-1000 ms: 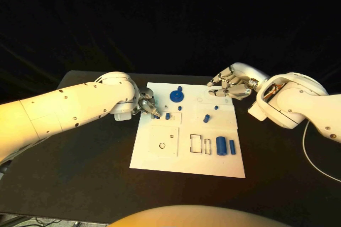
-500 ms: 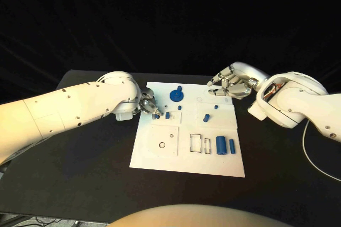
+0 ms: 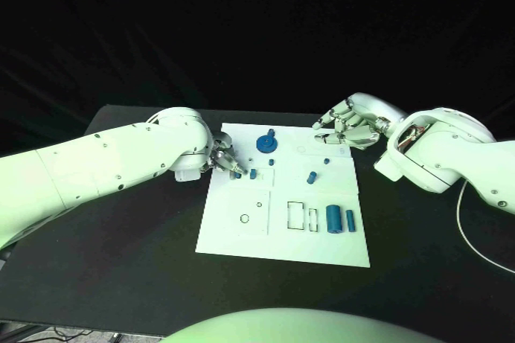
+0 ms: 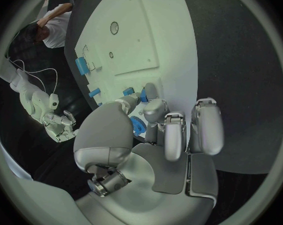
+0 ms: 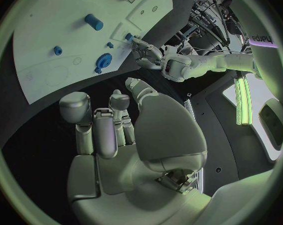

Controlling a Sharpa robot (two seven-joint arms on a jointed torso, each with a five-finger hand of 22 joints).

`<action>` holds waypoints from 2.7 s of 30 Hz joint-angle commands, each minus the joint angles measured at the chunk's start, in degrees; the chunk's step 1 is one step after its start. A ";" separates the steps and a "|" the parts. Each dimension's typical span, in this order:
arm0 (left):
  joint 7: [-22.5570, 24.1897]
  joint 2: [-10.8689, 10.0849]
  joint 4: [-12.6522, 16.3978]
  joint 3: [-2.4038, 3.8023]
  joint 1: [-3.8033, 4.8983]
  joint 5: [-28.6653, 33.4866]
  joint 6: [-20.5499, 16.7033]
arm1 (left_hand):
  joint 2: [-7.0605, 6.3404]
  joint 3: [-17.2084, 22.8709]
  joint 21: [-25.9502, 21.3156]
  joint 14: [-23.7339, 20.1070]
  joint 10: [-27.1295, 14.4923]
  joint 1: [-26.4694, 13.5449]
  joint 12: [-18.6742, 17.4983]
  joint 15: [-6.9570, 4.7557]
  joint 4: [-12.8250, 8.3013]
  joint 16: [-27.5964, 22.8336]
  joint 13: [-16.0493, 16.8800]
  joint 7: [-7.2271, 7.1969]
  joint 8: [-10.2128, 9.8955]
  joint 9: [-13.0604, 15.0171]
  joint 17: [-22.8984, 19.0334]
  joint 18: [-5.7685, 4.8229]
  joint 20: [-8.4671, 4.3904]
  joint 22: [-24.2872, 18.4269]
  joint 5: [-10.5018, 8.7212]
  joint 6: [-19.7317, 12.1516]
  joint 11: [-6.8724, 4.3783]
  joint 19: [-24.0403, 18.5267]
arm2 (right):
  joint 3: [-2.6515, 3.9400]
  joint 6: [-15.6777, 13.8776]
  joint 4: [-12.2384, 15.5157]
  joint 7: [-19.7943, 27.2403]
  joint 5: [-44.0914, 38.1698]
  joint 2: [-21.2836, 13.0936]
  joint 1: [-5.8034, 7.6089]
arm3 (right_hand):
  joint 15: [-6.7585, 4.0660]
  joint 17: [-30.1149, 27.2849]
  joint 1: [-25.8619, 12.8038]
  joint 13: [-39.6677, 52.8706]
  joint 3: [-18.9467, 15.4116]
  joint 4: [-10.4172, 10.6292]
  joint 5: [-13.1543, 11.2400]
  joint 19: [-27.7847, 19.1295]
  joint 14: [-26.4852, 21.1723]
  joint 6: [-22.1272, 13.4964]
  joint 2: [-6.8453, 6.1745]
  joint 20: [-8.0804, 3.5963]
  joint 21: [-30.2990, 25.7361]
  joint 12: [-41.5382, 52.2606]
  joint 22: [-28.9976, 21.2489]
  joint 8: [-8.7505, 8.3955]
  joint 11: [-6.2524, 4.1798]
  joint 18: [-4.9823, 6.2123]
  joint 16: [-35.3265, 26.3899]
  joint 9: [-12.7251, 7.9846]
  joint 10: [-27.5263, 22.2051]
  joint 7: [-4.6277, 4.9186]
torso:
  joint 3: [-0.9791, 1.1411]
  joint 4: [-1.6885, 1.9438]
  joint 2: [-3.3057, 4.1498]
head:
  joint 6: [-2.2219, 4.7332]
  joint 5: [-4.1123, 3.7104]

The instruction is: Assemble the parts on the task board

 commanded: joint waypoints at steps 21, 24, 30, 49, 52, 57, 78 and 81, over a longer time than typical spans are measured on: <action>0.53 -2.05 2.14 0.82 -0.25 1.47 -8.02 | 0.11 -15.27 0.43 5.92 0.80 -1.54 -0.93 -0.66 5.95 0.14 -0.67 -0.20 -0.86 0.40 15.05 -1.17 -0.51 6.45 -5.14 1.31 -0.26 1.41 | -0.01 0.75 -0.15 0.24 0.17 0.08 -0.17 | -0.39 1.16 -0.45 -0.08 -0.09 0.44 0.34 -0.49 3.18 0.27 -0.24 0.11 -0.36 -0.15 -0.14 0.24 0.12 0.11 -0.41 -0.08 -0.36 -0.01 | -0.05 0.05 0.01 | -0.03 -0.26; 2.57 -2.63 2.57 1.32 -0.20 4.09 -10.02 | 0.74 -16.30 -0.81 5.92 0.00 -1.08 -2.19 -0.58 5.92 0.14 -2.04 0.01 -1.15 0.41 15.05 -0.87 -0.47 5.52 -4.90 0.73 -0.11 0.88 | -0.01 0.77 -0.18 0.28 0.19 0.10 -0.21 | -0.39 1.16 -0.45 -0.08 -0.09 0.44 0.34 -0.49 3.18 0.27 -0.24 0.11 -0.36 -0.15 -0.14 0.24 0.12 0.11 -0.41 -0.08 -0.36 -0.01 | -0.03 0.04 0.00 | 0.03 -0.31; 10.82 -3.57 2.73 1.87 0.30 9.97 -16.10 | 2.95 -20.28 -21.67 2.31 -14.07 0.60 -17.69 1.98 5.91 -6.61 -18.15 3.53 -4.44 -1.06 6.45 3.21 1.40 -9.73 -4.16 -7.99 3.31 -9.34 | -0.01 0.78 -0.25 0.29 0.22 0.07 -0.30 | -0.39 1.16 -0.45 -0.08 -0.09 0.44 0.34 -0.49 3.18 0.27 -0.24 0.11 -0.36 -0.15 -0.14 0.24 0.12 0.11 -0.41 -0.08 -0.36 -0.01 | 0.02 0.09 -0.07 | 0.16 -0.50; 35.17 3.93 -3.11 -0.26 -0.58 -10.00 -26.22 | -2.10 -9.39 -53.02 -22.30 -24.89 28.17 -44.12 7.75 -5.02 -47.52 -44.95 8.48 -20.67 -23.07 -37.07 6.38 7.19 -31.61 -6.45 -9.63 9.40 -24.11 | -0.02 0.21 -0.46 0.43 0.24 0.38 -0.34 | -0.40 1.10 -0.32 -0.10 0.04 0.45 0.46 -0.53 3.17 0.23 -0.17 0.12 -0.44 -0.16 -0.27 0.23 0.08 0.14 -0.46 -0.09 -0.37 -0.04 | 0.05 -0.04 0.05 | 1.46 -1.28; 34.88 4.88 -4.08 -0.52 -1.02 -13.33 -26.06 | -2.52 -11.98 -53.50 -20.23 -23.93 26.52 -44.63 7.56 -4.47 -45.74 -46.61 8.26 -21.75 -24.90 -37.33 6.54 7.31 -32.56 -8.31 -8.08 9.12 -21.84 | -0.02 0.20 -0.44 0.44 0.25 0.35 -0.34 | -0.40 1.10 -0.32 -0.10 0.04 0.45 0.46 -0.53 3.17 0.23 -0.17 0.12 -0.44 -0.16 -0.27 0.23 0.08 0.14 -0.46 -0.09 -0.37 -0.04 | 0.04 -0.06 0.06 | 1.49 -1.48; 33.41 5.70 -4.80 -0.66 -1.71 -16.90 -24.05 | -1.36 -13.19 -49.14 -9.90 -20.64 27.07 -44.94 6.61 -4.61 -30.08 -48.79 7.86 -22.00 -26.90 -25.79 6.56 5.96 -30.41 -7.26 -3.64 8.17 -14.08 | -0.02 0.23 -0.39 0.38 0.24 0.37 -0.35 | -0.41 1.20 -0.22 -0.08 0.13 0.44 0.51 -0.50 3.19 0.22 -0.11 0.11 -0.41 -0.13 -0.21 0.23 0.07 0.13 -0.41 -0.09 -0.36 -0.05 | 0.00 -0.08 0.13 | 1.65 -1.62; 30.01 8.67 -7.82 -0.66 -3.15 -20.32 -20.74 | -0.80 -9.43 -24.88 -2.58 -16.04 28.38 -48.90 5.89 -4.78 -12.19 -53.63 7.53 -24.50 -31.32 -9.17 3.22 5.43 -10.38 -6.06 0.45 7.89 -6.52 | -0.02 0.22 -0.26 0.27 0.24 0.42 -0.35 | -0.41 1.20 -0.22 -0.08 0.13 0.44 0.51 -0.50 3.19 0.22 -0.11 0.11 -0.41 -0.13 -0.21 0.23 0.07 0.13 -0.41 -0.09 -0.36 -0.05 | -0.03 0.05 0.05 | 1.61 -2.17; 29.79 8.98 -8.20 -0.64 -3.22 -20.67 -20.68 | -0.46 -8.17 -23.33 -2.19 -15.66 29.13 -49.24 5.79 -5.26 -11.60 -53.89 7.51 -24.63 -31.60 -8.62 3.00 5.35 -9.08 -6.17 0.81 7.82 -6.13 | -0.02 0.27 -0.25 0.26 0.24 0.43 -0.35 | -0.41 1.20 -0.22 -0.08 0.13 0.44 0.51 -0.50 3.19 0.22 -0.11 0.11 -0.41 -0.13 -0.21 0.23 0.07 0.13 -0.41 -0.09 -0.36 -0.05 | -0.02 0.02 0.08 | 1.65 -2.20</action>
